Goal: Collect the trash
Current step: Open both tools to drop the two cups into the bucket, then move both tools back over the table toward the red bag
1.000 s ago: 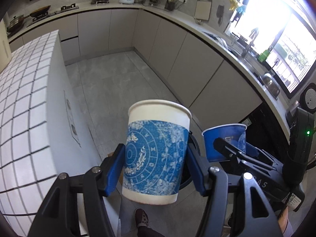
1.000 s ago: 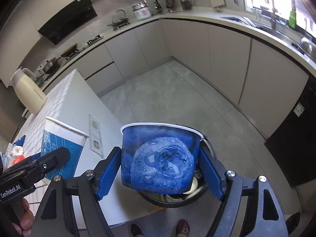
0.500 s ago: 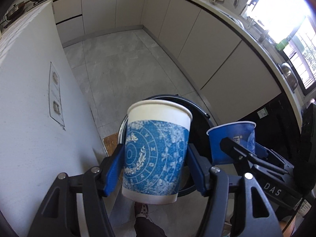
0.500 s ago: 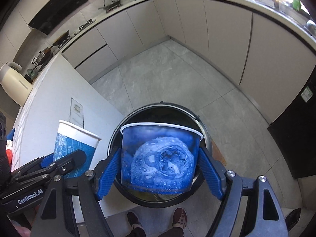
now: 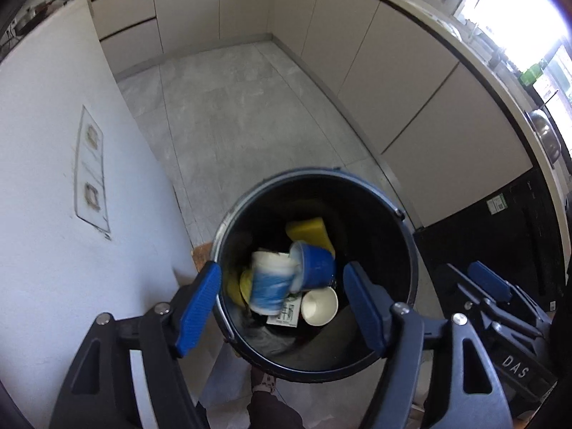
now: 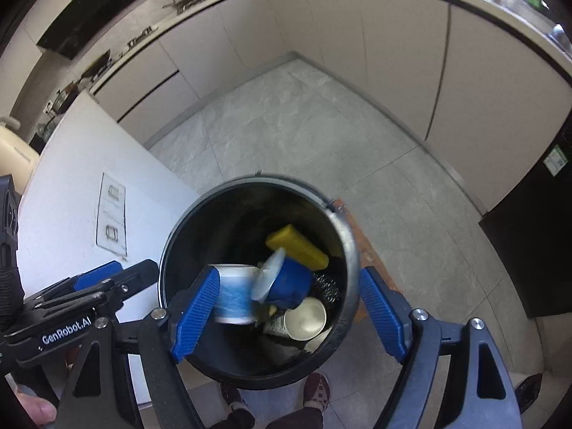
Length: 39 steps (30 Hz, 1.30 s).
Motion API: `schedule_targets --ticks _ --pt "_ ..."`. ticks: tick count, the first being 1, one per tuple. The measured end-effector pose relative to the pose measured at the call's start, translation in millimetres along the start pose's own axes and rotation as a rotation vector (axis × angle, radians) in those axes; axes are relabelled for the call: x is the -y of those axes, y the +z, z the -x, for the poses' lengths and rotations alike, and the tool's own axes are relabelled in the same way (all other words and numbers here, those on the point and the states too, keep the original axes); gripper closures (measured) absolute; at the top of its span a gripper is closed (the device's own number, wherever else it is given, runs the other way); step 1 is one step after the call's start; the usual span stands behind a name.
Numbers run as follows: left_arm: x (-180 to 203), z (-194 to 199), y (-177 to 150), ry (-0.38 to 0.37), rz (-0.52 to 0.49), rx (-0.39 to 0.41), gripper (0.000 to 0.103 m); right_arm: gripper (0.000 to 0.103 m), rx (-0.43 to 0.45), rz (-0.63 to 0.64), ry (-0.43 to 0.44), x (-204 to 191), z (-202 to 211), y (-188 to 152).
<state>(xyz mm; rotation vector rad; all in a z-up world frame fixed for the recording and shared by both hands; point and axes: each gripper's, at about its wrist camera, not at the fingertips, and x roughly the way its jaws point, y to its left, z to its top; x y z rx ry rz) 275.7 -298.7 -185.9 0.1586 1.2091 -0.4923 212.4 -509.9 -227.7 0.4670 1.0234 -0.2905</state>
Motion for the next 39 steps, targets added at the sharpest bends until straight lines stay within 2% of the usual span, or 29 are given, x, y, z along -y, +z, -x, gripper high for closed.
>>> schedule_targets --ticks 9,14,23,30,39 --pt "-6 67 5 -0.008 -0.008 0.095 0.030 0.021 0.079 0.006 -0.003 -14 50 5" --pt "-24 100 0 -0.012 0.012 0.125 0.030 0.021 0.112 0.030 0.000 -38 76 4" --pt "-63 158 -9 0.024 0.020 0.208 0.030 0.021 0.153 0.065 0.007 -91 119 0" --pt "-121 199 -25 0.099 0.077 0.275 0.029 0.021 0.188 0.157 0.077 -166 142 -9" --pt "-223 236 -56 0.209 0.204 0.321 0.029 0.021 0.199 0.309 0.187 -289 144 -27"
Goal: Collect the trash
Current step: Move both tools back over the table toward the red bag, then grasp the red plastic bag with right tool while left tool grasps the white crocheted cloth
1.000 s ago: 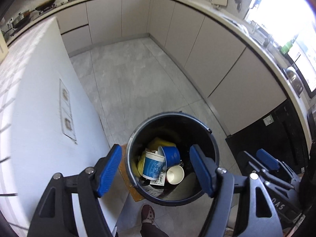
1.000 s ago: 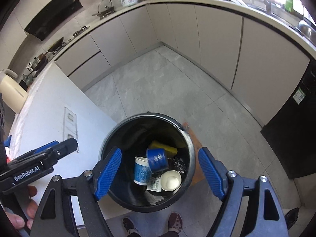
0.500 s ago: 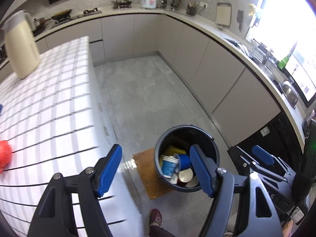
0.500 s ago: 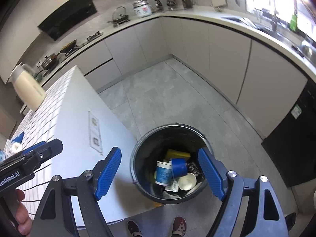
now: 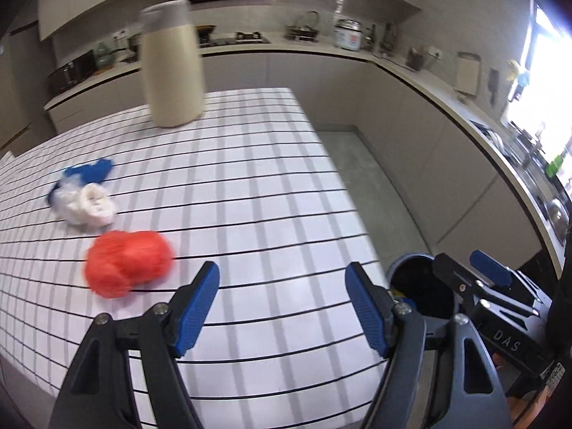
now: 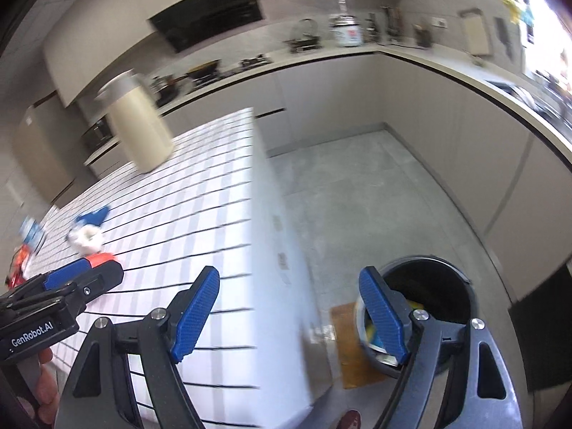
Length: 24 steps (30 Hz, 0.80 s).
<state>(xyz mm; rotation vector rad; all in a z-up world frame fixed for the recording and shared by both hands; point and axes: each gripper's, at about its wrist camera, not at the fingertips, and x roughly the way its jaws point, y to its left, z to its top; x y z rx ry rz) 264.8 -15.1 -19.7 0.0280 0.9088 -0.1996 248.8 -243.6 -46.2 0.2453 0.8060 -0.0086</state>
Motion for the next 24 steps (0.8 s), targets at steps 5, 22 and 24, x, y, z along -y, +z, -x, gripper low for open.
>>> schedule_targets --ticks 5,22,24 --pt "-69 5 -4 0.082 0.083 0.006 0.029 0.021 -0.010 0.084 0.067 -66 -20 0" --pt "-215 -3 -12 0.189 0.208 -0.013 0.029 0.021 -0.063 0.213 0.204 -224 -81 -12" --pt "-222 -6 -11 0.188 0.202 -0.016 0.029 0.021 -0.075 0.218 0.212 -235 -88 -14"
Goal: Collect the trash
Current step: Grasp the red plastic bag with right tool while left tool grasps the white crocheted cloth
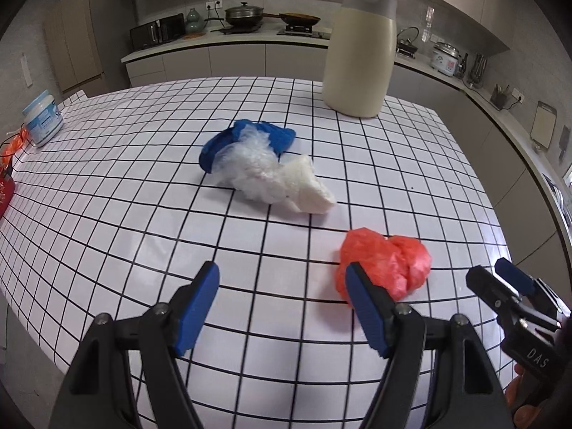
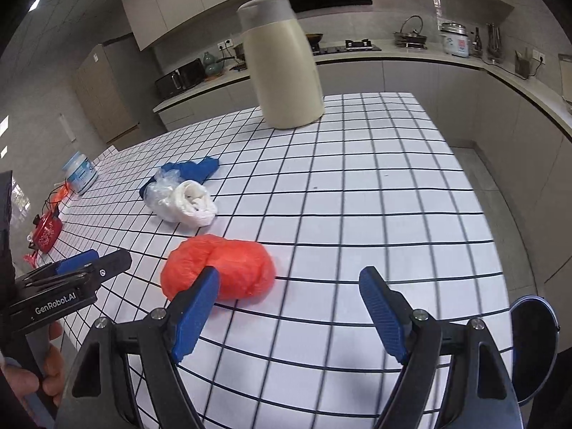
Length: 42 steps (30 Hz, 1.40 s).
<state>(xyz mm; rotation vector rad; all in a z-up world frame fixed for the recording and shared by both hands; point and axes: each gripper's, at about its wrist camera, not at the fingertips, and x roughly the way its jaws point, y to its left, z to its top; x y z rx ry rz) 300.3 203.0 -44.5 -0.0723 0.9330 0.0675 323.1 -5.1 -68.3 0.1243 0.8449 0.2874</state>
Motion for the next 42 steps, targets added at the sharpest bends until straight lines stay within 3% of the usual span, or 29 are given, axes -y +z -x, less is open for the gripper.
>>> schedule_targets --ticks 11,18,31,40,42 --pt "-35 -18 6 -0.008 0.005 -0.023 0.029 0.017 -0.060 0.053 0.036 -55 -42 0" --pt "-39 -26 13 -0.036 -0.017 -0.030 0.029 0.017 -0.096 0.071 -0.013 -69 -70 -4" --pt "5 -56 37 -0.127 -0.079 -0.052 0.029 0.017 -0.056 -0.032 -0.143 -7 -75 20" --pt "17 -83 49 -0.131 -0.044 -0.070 0.030 0.017 -0.048 -0.053 -0.117 19 -86 41" --pt "16 -88 50 -0.134 -0.023 -0.072 0.039 0.017 -0.048 -0.050 -0.104 20 -88 42"
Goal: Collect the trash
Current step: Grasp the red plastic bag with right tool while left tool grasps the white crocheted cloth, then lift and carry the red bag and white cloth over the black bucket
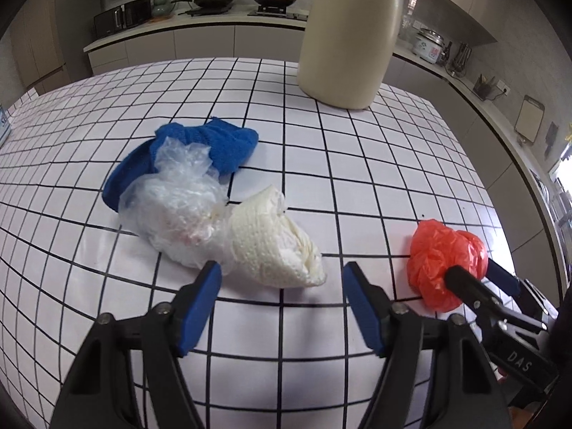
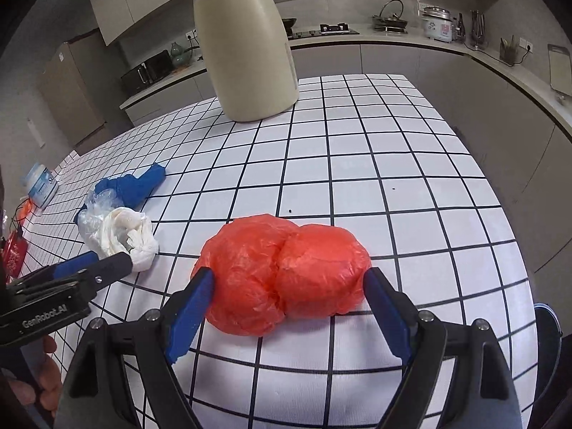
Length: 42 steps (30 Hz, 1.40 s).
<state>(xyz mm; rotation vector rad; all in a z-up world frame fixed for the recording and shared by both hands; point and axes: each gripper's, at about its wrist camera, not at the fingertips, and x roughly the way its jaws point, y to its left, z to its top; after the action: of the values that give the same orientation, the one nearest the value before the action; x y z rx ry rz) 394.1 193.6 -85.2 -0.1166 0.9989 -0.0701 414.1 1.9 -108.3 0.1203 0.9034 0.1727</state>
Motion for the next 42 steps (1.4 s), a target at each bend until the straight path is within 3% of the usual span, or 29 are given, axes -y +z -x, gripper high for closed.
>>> schedule_targets --ticks 4,9,12,20,24,28,32,34,37,39,42 --pt "-4 -7 2 -0.006 0.024 0.001 0.055 0.017 -0.004 0.006 0.025 2 -5 1" --pt "-7 -7 2 -0.027 0.038 0.002 0.078 0.037 -0.001 0.014 0.045 3 -7 1" --pt "-4 1 1 -0.054 0.025 0.016 0.082 0.045 0.005 0.007 0.057 5 -5 1" --pt "14 17 -15 -0.137 -0.023 0.004 0.083 0.052 0.025 0.010 0.062 6 4 -1" --pt "22 10 -24 -0.138 -0.032 -0.035 0.083 0.052 0.015 0.007 0.059 9 9 -7" --pt "25 7 -29 -0.129 -0.035 -0.042 0.083 0.044 0.010 0.004 0.048 13 12 -11" --pt "26 9 -31 -0.133 -0.032 -0.030 0.085 0.042 -0.024 -0.014 0.065 19 7 -16" --pt "27 12 -32 -0.139 -0.031 -0.024 0.085 0.046 -0.027 -0.019 0.075 19 7 -18" --pt "27 17 -34 -0.142 -0.032 -0.009 0.086 0.058 -0.021 -0.017 0.085 18 11 -20" --pt "28 21 -35 -0.146 -0.033 0.001 0.087 0.071 -0.013 -0.010 0.092 17 15 -20" --pt "29 27 -36 -0.159 -0.037 0.012 0.087 0.079 0.013 0.001 0.089 13 27 -21"
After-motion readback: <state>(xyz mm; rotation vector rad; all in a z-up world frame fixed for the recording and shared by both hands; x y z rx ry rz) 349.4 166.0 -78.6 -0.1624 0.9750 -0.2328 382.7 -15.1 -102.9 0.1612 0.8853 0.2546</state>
